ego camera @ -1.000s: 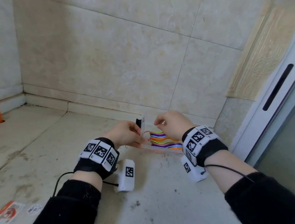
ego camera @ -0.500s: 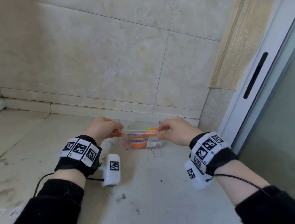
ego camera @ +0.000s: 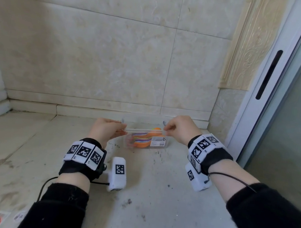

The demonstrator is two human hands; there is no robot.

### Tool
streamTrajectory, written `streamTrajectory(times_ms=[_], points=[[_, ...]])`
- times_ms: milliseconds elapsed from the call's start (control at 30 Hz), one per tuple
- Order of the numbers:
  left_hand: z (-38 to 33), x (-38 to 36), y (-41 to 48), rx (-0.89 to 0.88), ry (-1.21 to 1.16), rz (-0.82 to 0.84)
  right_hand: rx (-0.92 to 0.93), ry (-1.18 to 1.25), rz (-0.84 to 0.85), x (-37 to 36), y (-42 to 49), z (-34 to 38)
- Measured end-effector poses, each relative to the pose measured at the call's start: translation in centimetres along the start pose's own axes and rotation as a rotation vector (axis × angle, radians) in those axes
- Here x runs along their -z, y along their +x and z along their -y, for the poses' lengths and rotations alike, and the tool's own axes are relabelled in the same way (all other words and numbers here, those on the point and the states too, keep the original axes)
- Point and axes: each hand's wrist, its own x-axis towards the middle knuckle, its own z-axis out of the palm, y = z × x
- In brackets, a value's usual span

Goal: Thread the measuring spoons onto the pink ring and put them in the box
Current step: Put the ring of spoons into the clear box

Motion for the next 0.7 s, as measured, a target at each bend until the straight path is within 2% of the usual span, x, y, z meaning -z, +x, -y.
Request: streamTrajectory(times_ms=[167, 500, 700], points=[[-0.3, -0.2, 0.5, -0.022, -0.090, -0.025, 0.013, -0.007, -0.036, -1.5, 1.1, 0.1], [0.0, -0.6, 0.7, -0.021, -0.126, 0.142, -0.112, -0.097, 0.007, -0.9, 3.3, 1.8], [0.7, -0.6, 0.6, -0.024, -0.054, 0.252, -0.118, 0.152, 0.061, -1.6, 3.6, 1.6]])
